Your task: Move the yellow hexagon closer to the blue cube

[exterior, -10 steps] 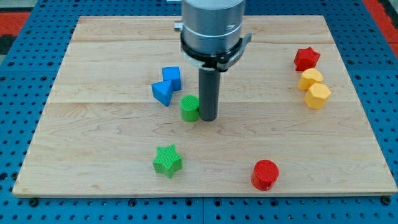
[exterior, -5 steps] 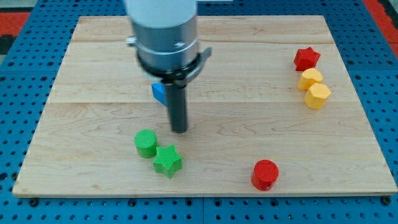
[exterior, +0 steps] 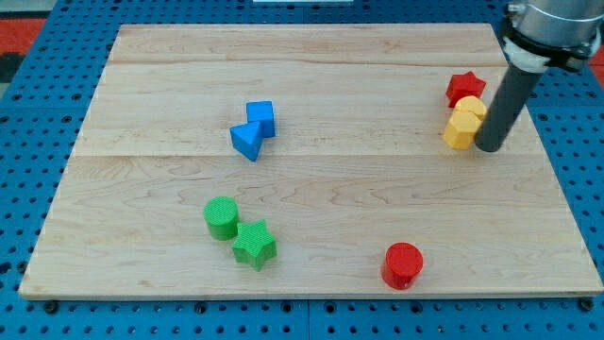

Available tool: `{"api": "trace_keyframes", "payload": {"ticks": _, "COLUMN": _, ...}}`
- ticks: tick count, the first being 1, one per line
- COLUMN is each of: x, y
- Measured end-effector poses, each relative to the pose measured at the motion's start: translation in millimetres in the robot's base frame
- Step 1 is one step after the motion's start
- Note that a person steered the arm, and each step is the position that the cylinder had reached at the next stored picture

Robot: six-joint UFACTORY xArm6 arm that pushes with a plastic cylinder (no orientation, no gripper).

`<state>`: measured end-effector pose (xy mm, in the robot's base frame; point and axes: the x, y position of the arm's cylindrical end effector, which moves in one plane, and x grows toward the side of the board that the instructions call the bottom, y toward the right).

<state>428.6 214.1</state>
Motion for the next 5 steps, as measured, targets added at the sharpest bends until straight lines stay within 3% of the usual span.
{"api": "trace_keyframes", "payload": {"ticks": 2, "x": -16.2, "y": -69.8}}
{"api": "trace_keyframes", "payload": {"ticks": 3, "x": -43.5, "y": -89.9}}
{"api": "trace_keyframes", "payload": {"ticks": 4, "x": -53.6, "y": -47.4}}
{"api": "trace_keyframes", "payload": {"ticks": 5, "x": -64.1, "y": -51.7}}
